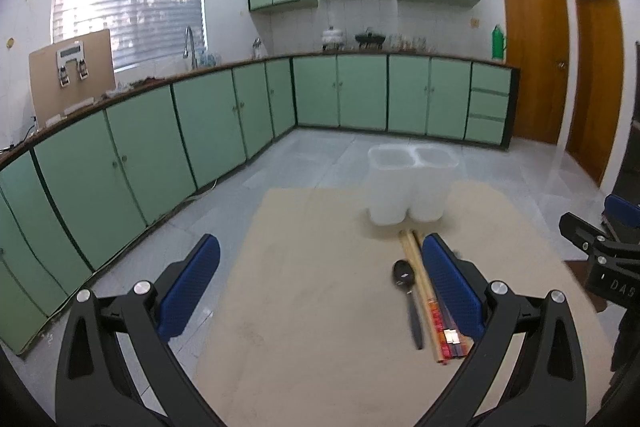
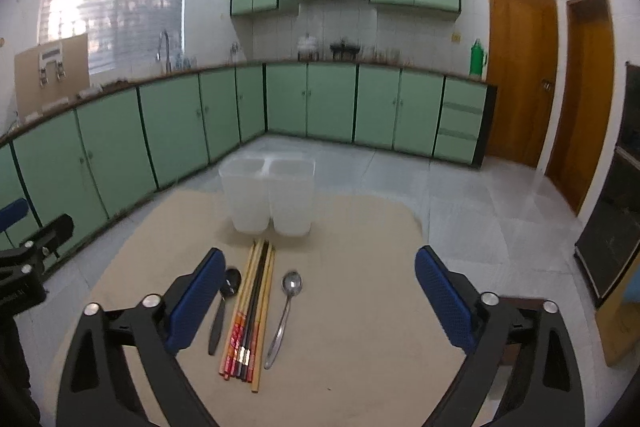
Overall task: Organize utensils
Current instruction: 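Close the right tool on the silver spoon while the left tool approaches the black spoon, then close the left tool on the black plastic spoon handle, then carry both spoons over the white holder and open both tools to drop them, then move both open tools back down to the chopsticks, then grasp a plain wooden chopstick with the right tool while the left grasps another, then lift both chopsticks into the holder compartments and open both tools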
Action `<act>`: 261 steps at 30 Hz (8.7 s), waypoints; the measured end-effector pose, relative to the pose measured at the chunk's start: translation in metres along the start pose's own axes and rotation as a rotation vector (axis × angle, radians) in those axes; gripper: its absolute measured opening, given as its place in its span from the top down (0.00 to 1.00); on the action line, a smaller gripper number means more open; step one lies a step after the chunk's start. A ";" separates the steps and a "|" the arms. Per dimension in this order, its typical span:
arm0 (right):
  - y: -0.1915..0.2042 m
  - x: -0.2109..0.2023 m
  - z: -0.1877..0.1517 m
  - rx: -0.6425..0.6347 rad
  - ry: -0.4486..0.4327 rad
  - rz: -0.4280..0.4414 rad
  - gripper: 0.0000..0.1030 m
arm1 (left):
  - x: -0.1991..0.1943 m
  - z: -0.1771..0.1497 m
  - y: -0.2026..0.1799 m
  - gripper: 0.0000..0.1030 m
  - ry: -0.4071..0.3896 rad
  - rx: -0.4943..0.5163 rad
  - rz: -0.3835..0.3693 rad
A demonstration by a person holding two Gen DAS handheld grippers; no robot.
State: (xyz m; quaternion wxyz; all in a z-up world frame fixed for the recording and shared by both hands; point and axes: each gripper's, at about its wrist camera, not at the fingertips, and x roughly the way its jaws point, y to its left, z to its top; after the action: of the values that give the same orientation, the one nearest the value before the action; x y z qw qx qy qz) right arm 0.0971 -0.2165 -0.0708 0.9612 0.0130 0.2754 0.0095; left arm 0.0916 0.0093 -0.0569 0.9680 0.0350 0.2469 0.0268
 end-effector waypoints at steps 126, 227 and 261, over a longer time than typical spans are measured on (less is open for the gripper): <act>0.003 0.206 0.180 0.046 -0.184 0.107 0.73 | 0.231 0.149 -0.108 0.67 -0.272 -0.018 -0.146; 0.023 0.086 -0.124 0.035 0.318 0.124 0.90 | 0.094 -0.130 -0.078 0.19 0.403 0.036 -0.192; 0.005 0.040 -0.067 0.057 0.143 0.149 0.94 | 0.036 -0.074 -0.079 0.94 0.192 0.078 -0.262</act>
State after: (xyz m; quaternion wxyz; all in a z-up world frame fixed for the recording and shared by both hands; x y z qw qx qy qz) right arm 0.0961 -0.2093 -0.1484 0.9350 0.0601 0.3415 0.0738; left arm 0.0902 -0.0629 -0.1455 0.9331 0.0375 0.3416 -0.1060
